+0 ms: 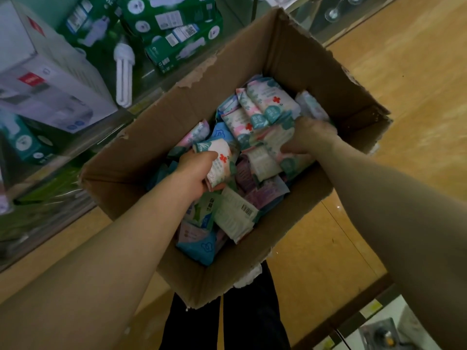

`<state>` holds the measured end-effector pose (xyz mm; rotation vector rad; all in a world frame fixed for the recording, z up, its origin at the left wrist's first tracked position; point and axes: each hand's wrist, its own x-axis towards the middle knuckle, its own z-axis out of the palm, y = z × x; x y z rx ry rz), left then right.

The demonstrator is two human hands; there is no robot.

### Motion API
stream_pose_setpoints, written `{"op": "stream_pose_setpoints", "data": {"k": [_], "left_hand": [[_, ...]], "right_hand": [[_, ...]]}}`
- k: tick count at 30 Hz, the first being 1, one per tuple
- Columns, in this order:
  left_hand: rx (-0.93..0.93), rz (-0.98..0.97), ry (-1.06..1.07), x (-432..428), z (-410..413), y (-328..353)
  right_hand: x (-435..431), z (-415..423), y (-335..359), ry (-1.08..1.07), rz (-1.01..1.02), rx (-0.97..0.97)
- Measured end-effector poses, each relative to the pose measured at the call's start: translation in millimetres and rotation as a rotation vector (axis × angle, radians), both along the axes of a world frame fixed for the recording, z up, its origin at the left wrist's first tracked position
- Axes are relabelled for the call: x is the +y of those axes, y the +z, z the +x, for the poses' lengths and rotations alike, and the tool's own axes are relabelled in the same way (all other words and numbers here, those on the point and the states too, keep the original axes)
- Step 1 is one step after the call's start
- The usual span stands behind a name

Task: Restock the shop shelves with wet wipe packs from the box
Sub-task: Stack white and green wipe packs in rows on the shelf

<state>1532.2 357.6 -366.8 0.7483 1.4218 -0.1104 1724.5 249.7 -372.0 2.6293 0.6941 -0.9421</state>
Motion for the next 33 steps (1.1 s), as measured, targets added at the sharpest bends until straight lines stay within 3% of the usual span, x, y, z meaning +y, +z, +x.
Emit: {"op": "stream_pose_setpoints", "data": {"k": [3, 8, 17, 26, 33], "left_hand": [[-0.017, 0.014, -0.002, -2, 3, 17], [-0.074, 0.074, -0.046, -8, 9, 66], [-0.393, 0.049, -0.091, -61, 1, 198], [-0.645, -0.070, -0.223, -175, 0, 306], [-0.773, -0.120, -0.381, -283, 33, 362]], "right_hand": [[-4, -11, 22, -0.101, 0.125, 0.057], [-26, -41, 86, -0.634, 0.717, 0.232], [-98, -109, 240, -1.337, 1.514, 0.191], [-204, -177, 328, -1.595, 1.838, -0.086], [-306, -178, 370, -1.704, 2.020, -0.346]]}}
